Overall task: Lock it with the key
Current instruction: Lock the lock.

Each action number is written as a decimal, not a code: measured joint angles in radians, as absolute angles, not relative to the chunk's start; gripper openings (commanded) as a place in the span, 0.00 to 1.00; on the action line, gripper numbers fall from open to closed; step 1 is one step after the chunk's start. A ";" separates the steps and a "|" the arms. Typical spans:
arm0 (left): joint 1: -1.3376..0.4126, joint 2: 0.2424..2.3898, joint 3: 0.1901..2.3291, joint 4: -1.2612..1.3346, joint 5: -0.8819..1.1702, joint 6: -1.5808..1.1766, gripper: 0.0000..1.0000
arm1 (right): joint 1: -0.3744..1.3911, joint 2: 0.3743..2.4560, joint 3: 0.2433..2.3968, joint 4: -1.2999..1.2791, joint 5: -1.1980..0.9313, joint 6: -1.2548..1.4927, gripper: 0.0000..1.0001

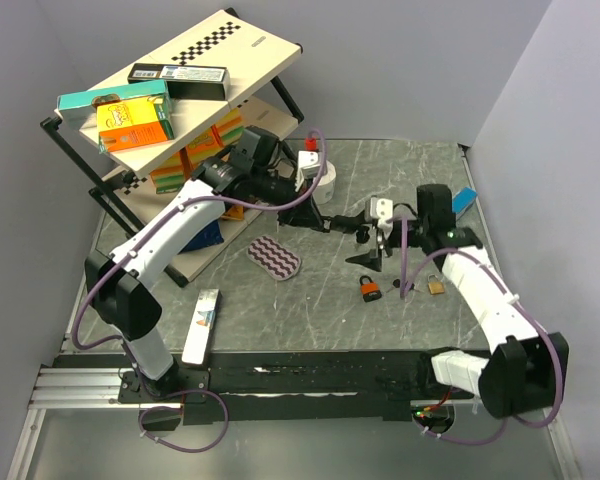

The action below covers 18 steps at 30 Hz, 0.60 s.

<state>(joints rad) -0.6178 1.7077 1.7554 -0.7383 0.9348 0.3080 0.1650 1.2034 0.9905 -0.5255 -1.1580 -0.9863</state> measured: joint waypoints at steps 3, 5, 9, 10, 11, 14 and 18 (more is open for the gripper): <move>-0.624 1.708 1.758 -0.766 0.935 0.325 0.01 | 0.187 1.145 0.873 -0.313 -1.124 -0.878 0.85; -0.626 1.711 1.773 -0.795 0.934 0.335 0.01 | 0.195 1.139 0.851 -0.205 -1.118 -0.818 0.82; -0.628 1.713 1.798 -0.819 0.935 0.356 0.01 | 0.199 1.137 0.841 -0.034 -1.119 -0.733 0.70; -0.629 1.713 1.802 -0.823 0.935 0.359 0.01 | 0.199 1.136 0.836 0.006 -1.122 -0.716 0.66; -0.630 1.713 1.804 -0.828 0.936 0.363 0.01 | 0.199 1.136 0.830 0.040 -1.131 -0.699 0.64; -0.633 1.713 1.809 -0.838 0.941 0.376 0.01 | 0.199 1.136 0.822 0.089 -1.157 -0.670 0.59; -0.633 1.713 1.813 -0.836 0.942 0.379 0.01 | 0.199 1.142 0.822 0.109 -1.188 -0.667 0.59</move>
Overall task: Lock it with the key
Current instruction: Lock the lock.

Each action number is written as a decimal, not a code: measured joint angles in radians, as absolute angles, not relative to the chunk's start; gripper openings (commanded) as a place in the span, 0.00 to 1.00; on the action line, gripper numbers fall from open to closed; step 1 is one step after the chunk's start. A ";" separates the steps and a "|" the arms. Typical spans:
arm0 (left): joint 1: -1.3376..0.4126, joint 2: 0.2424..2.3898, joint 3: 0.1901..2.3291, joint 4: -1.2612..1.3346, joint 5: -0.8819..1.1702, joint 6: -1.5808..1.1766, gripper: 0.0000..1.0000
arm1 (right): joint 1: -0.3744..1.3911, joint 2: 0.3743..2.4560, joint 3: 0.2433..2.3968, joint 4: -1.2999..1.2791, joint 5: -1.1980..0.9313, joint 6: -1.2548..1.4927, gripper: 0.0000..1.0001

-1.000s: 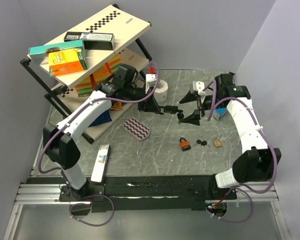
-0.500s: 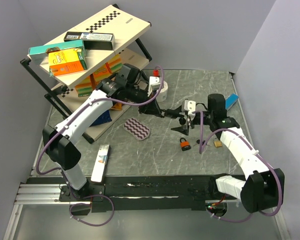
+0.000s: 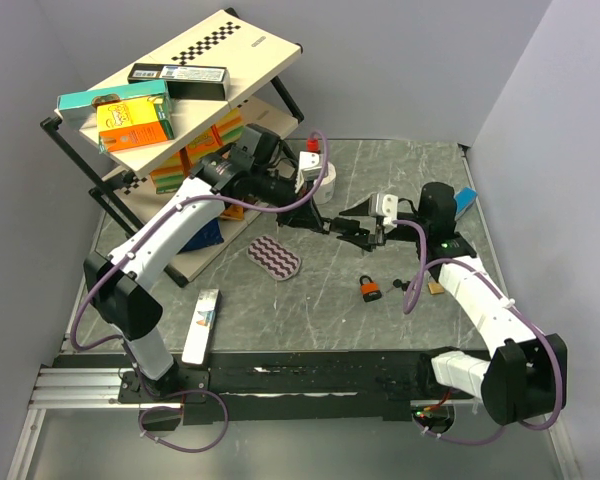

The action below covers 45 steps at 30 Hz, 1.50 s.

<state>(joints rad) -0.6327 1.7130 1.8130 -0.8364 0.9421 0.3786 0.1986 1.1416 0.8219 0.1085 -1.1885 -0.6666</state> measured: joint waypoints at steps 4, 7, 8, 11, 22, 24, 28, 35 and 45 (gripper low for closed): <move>-0.633 1.713 1.813 -0.836 0.944 0.374 0.01 | 0.204 1.154 0.822 0.113 -1.209 -0.673 0.60; -0.633 1.713 1.813 -0.834 0.950 0.369 0.01 | 0.213 1.155 0.822 0.126 -1.217 -0.671 0.60; -0.634 1.713 1.813 -0.834 0.950 0.368 0.01 | 0.217 1.155 0.822 0.135 -1.217 -0.670 0.60; -0.634 1.713 1.812 -0.825 0.957 0.353 0.01 | 0.222 1.155 0.810 0.174 -1.219 -0.656 0.57; -0.632 1.712 1.802 -0.794 0.964 0.326 0.01 | 0.227 1.155 0.791 0.218 -1.219 -0.625 0.35; -0.631 1.712 1.800 -0.790 0.966 0.322 0.01 | 0.227 1.155 0.791 0.221 -1.215 -0.620 0.26; -0.631 1.708 1.791 -0.783 0.967 0.318 0.01 | 0.228 1.155 0.791 0.213 -1.217 -0.627 0.00; -0.633 1.692 1.754 -0.759 0.955 0.320 0.26 | 0.230 1.158 0.800 0.159 -1.224 -0.627 0.00; -0.622 1.614 1.719 -0.773 0.900 0.439 0.56 | 0.233 1.192 0.872 0.066 -1.281 -0.475 0.00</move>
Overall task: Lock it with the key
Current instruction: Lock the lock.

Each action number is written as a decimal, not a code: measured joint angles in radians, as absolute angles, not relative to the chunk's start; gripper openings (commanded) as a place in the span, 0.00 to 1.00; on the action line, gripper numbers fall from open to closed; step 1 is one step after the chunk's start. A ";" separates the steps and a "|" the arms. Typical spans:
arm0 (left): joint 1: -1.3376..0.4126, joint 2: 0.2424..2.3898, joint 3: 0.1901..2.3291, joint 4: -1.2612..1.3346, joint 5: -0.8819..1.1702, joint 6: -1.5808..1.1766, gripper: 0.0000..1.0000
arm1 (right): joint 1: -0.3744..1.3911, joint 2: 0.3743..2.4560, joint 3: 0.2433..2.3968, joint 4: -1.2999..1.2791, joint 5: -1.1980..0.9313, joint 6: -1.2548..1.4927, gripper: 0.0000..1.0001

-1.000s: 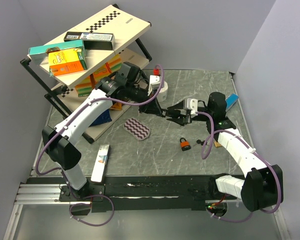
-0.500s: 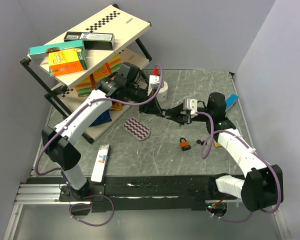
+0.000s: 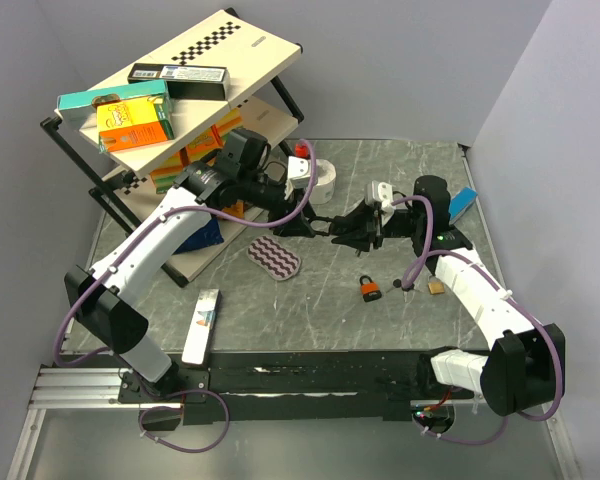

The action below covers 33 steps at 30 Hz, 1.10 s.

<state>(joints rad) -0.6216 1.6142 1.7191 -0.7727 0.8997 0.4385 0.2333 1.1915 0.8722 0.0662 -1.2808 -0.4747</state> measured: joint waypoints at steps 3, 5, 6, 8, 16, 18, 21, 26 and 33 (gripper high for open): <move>-0.616 1.601 1.694 -0.784 0.892 0.456 0.54 | 0.229 1.192 0.901 0.041 -1.305 -0.452 0.00; -0.612 1.601 1.684 -0.785 0.890 0.455 0.48 | 0.229 1.193 0.917 0.017 -1.325 -0.442 0.00; -0.611 1.601 1.681 -0.786 0.890 0.455 0.39 | 0.229 1.194 0.923 0.008 -1.330 -0.442 0.00; -0.611 1.601 1.681 -0.786 0.892 0.449 0.32 | 0.228 1.196 0.934 -0.014 -1.335 -0.442 0.00; -0.611 1.601 1.681 -0.765 0.903 0.421 0.19 | 0.228 1.205 0.953 -0.083 -1.337 -0.447 0.00; -0.611 1.601 1.681 -0.764 0.906 0.413 0.09 | 0.228 1.205 0.954 -0.091 -1.336 -0.447 0.00; -0.614 1.601 1.681 -0.760 0.912 0.398 0.01 | 0.225 1.206 0.954 -0.089 -1.336 -0.440 0.00; -0.618 1.601 1.681 -0.754 0.904 0.387 0.01 | 0.224 1.222 0.954 -0.039 -1.340 -0.395 0.00; -0.618 1.601 1.681 -0.744 0.882 0.352 0.01 | 0.225 1.262 0.954 0.047 -1.371 -0.330 0.00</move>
